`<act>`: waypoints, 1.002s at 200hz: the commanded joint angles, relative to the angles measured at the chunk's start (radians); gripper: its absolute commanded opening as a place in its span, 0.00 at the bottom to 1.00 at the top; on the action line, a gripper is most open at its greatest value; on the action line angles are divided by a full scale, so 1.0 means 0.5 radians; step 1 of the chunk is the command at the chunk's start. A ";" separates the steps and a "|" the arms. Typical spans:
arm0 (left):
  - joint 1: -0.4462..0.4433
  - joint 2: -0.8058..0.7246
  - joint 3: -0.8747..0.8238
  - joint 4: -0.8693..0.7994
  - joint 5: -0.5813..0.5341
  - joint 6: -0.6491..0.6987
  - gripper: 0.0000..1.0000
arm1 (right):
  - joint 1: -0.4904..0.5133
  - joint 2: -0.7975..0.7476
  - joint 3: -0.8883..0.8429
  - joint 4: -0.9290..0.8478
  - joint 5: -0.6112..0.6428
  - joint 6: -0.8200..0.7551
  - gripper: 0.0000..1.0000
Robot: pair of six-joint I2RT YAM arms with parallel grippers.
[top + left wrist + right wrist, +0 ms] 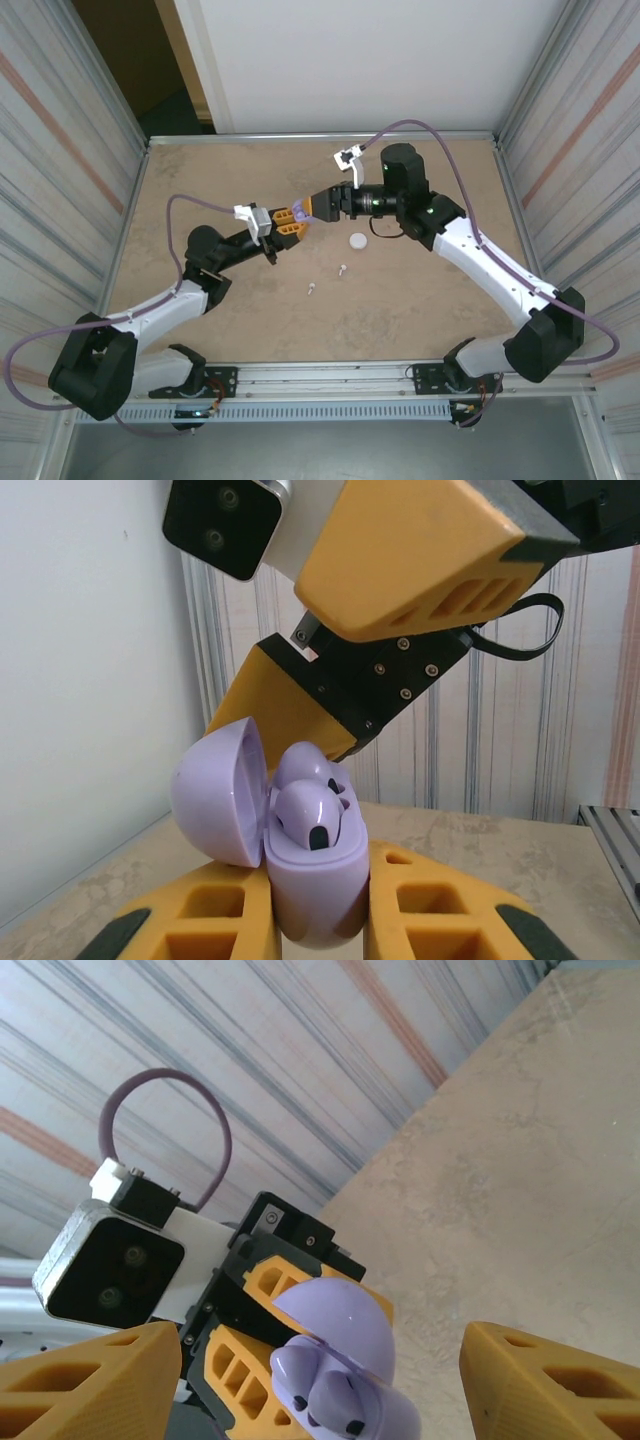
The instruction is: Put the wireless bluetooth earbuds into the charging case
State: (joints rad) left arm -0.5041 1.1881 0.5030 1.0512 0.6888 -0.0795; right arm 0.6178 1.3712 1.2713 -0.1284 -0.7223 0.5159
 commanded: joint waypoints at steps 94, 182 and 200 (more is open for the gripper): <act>-0.029 0.020 0.093 0.002 0.074 0.006 0.00 | 0.056 0.026 0.077 0.101 -0.208 -0.038 0.68; -0.032 0.024 0.111 -0.038 0.067 0.018 0.00 | 0.094 -0.053 0.057 0.165 -0.321 -0.168 0.68; -0.031 0.023 0.114 -0.044 0.064 0.018 0.00 | 0.109 -0.072 0.045 0.165 -0.328 -0.195 0.68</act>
State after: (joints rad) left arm -0.5133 1.1954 0.5274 1.0451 0.7254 -0.0788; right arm 0.6422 1.3849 1.2758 -0.0776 -0.8162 0.4606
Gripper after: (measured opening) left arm 0.199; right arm 0.681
